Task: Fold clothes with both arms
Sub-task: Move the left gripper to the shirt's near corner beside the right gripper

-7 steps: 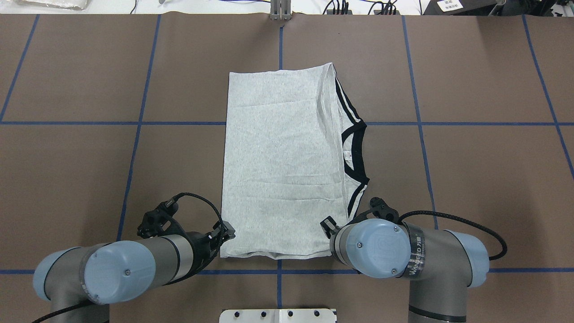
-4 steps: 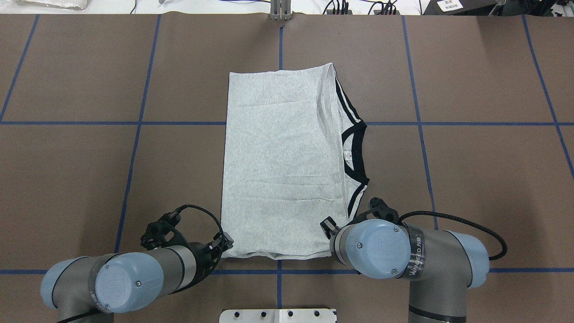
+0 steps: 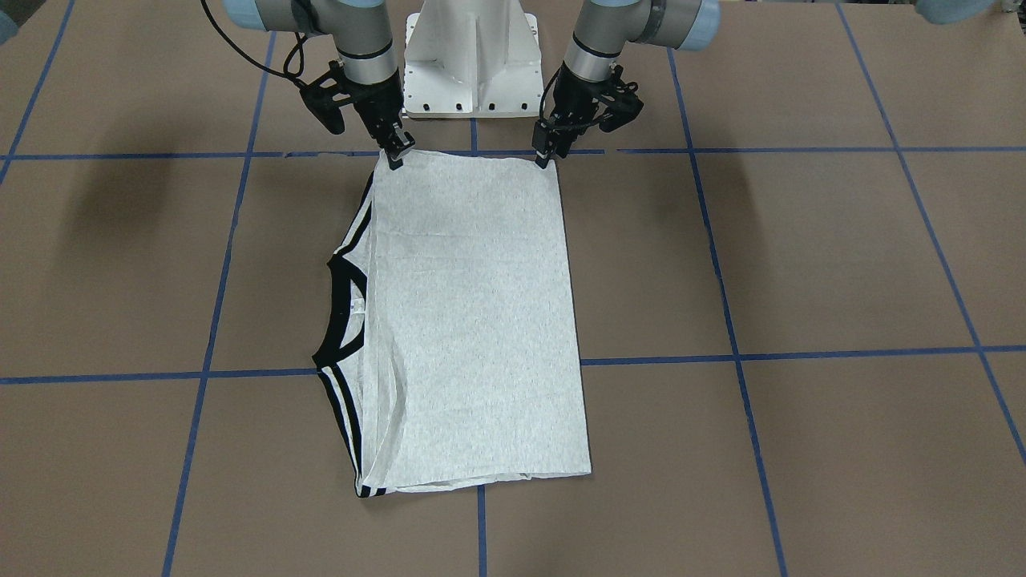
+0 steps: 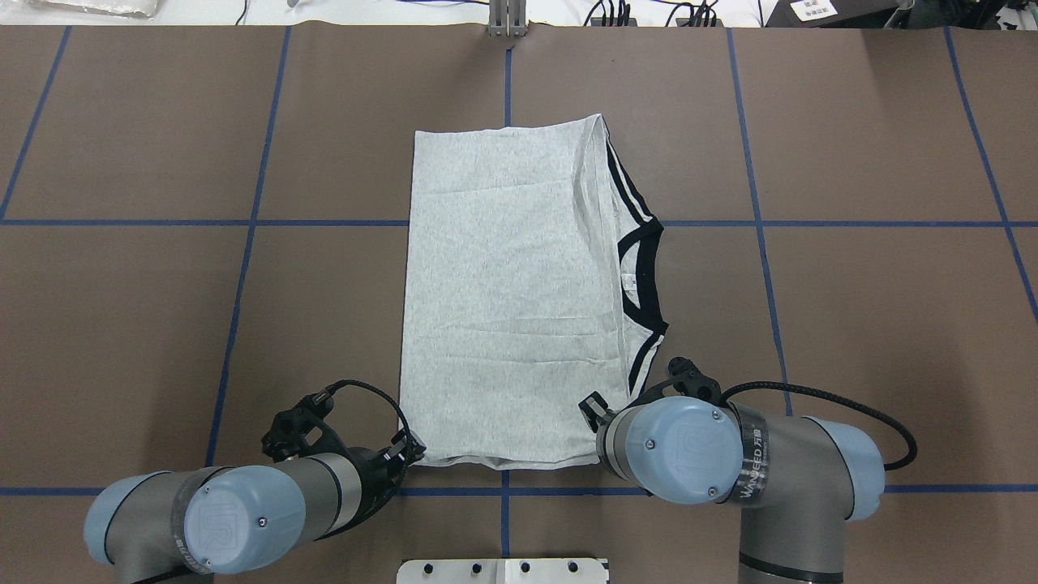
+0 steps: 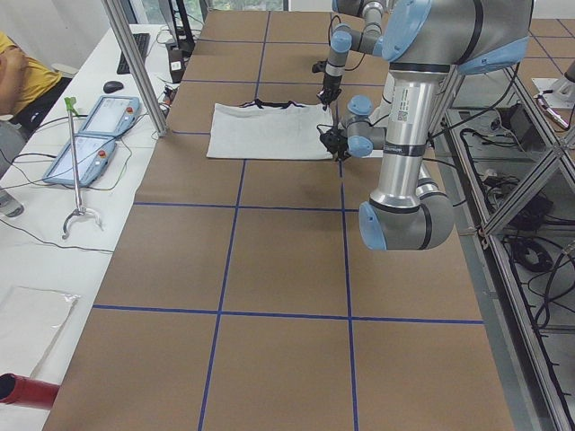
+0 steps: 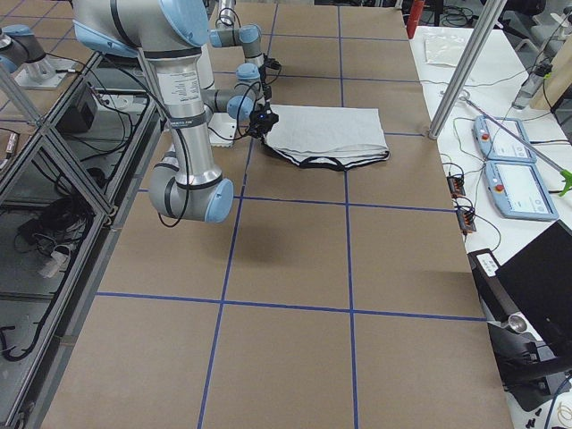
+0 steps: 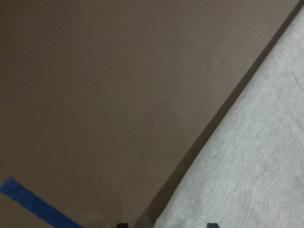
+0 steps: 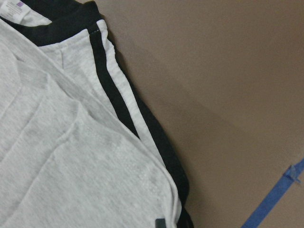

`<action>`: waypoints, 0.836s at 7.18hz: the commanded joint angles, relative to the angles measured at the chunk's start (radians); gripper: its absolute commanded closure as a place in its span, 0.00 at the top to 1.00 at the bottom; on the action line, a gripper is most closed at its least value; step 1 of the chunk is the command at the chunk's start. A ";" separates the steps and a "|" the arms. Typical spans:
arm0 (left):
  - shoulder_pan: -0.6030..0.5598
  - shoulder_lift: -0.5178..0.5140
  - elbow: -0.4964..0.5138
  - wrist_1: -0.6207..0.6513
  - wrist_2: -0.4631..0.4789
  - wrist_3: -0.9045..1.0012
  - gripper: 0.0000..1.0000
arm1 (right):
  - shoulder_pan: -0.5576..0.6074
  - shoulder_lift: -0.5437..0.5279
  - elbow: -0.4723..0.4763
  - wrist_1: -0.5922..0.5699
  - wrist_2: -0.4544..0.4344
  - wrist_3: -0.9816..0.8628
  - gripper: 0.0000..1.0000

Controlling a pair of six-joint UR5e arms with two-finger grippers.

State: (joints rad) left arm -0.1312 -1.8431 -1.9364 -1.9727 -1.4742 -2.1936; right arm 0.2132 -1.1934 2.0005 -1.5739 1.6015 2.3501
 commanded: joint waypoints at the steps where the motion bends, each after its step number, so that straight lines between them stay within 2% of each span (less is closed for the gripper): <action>1: 0.001 -0.002 0.002 -0.002 0.000 0.000 0.57 | 0.000 0.000 0.001 0.000 0.000 0.000 0.00; 2: -0.001 -0.004 0.002 0.000 0.000 0.000 0.47 | 0.000 0.000 0.001 0.000 0.000 0.000 0.00; 3: -0.001 -0.004 0.004 0.000 0.000 0.000 0.19 | 0.000 0.000 0.001 0.000 0.000 0.000 0.00; 4: -0.002 -0.005 0.004 0.000 0.000 -0.002 0.00 | 0.002 0.000 0.001 0.000 0.000 0.000 0.00; 6: -0.019 -0.005 -0.010 0.000 0.000 -0.002 0.00 | 0.002 0.000 0.003 0.000 0.000 0.000 0.00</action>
State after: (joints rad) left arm -0.1405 -1.8481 -1.9361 -1.9728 -1.4741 -2.1949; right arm 0.2146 -1.1934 2.0028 -1.5738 1.6015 2.3501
